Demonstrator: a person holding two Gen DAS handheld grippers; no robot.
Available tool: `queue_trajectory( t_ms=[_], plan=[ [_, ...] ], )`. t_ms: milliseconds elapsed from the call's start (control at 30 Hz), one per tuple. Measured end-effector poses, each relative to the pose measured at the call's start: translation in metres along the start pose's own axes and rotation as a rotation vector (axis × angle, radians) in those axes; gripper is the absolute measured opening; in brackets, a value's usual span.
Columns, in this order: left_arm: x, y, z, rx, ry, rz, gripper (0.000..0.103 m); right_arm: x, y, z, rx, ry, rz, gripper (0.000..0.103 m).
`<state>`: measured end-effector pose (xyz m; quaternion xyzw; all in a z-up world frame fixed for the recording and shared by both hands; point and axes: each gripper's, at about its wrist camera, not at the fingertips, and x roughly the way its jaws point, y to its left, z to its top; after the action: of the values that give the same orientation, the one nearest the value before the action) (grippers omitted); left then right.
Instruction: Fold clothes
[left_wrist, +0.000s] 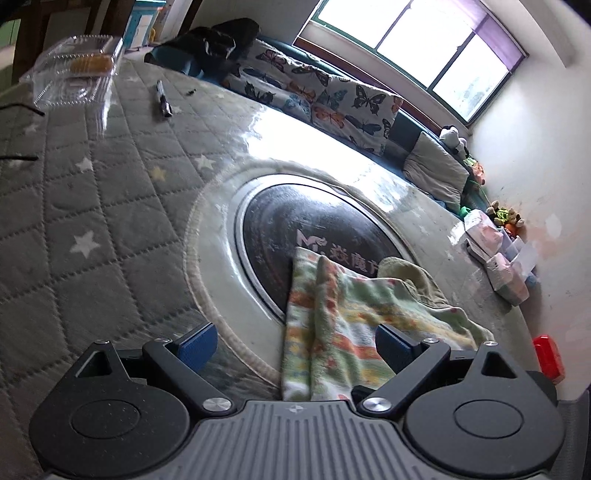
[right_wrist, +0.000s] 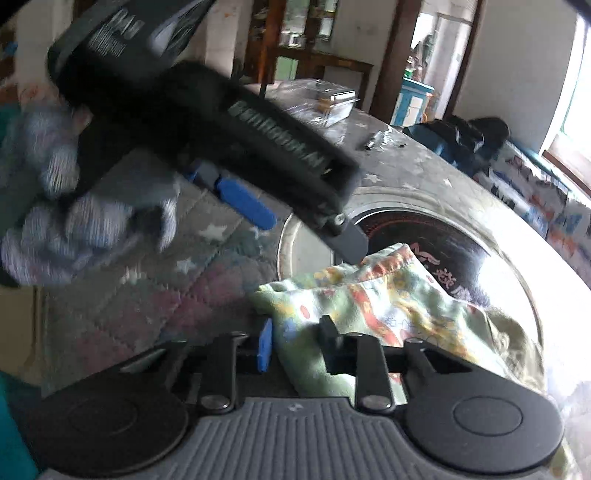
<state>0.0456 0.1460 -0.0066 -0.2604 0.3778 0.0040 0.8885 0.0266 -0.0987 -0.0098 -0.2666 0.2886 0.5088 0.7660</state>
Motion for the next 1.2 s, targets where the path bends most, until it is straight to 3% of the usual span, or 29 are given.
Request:
queue_trajectory(
  t_ms=[433,533,633,700,800,933,1000,1133,1200],
  plan=[
    [0.023,-0.017,0.011,-0.145,0.076,-0.076,0.094,-0.043,-0.037,-0.004,0.182,-0.12,0.044,0.012],
    [0.033,-0.024,0.01,-0.145,0.1,-0.095,0.081,-0.048,-0.039,-0.008,0.195,-0.128,0.048,0.011],
    [0.045,-0.023,0.01,-0.183,0.138,-0.107,0.055,-0.052,-0.04,-0.011,0.201,-0.131,0.052,0.011],
    [0.051,-0.02,0.009,-0.211,0.157,-0.108,0.031,-0.053,-0.039,-0.013,0.204,-0.13,0.056,0.011],
    [0.054,-0.015,0.006,-0.233,0.162,-0.105,0.021,-0.053,-0.042,-0.016,0.221,-0.122,0.065,0.013],
    [0.053,-0.014,0.006,-0.224,0.158,-0.099,0.017,-0.061,-0.048,-0.024,0.256,-0.128,0.043,0.028],
    [0.053,-0.015,0.006,-0.217,0.156,-0.096,0.017,-0.068,-0.053,-0.029,0.28,-0.128,0.016,0.029],
    [0.053,-0.017,0.005,-0.203,0.152,-0.092,0.016,-0.081,-0.077,-0.048,0.357,-0.116,-0.08,0.032],
    [0.053,-0.017,0.005,-0.199,0.15,-0.09,0.016,-0.087,-0.093,-0.061,0.404,-0.104,-0.149,0.039]
  ],
)
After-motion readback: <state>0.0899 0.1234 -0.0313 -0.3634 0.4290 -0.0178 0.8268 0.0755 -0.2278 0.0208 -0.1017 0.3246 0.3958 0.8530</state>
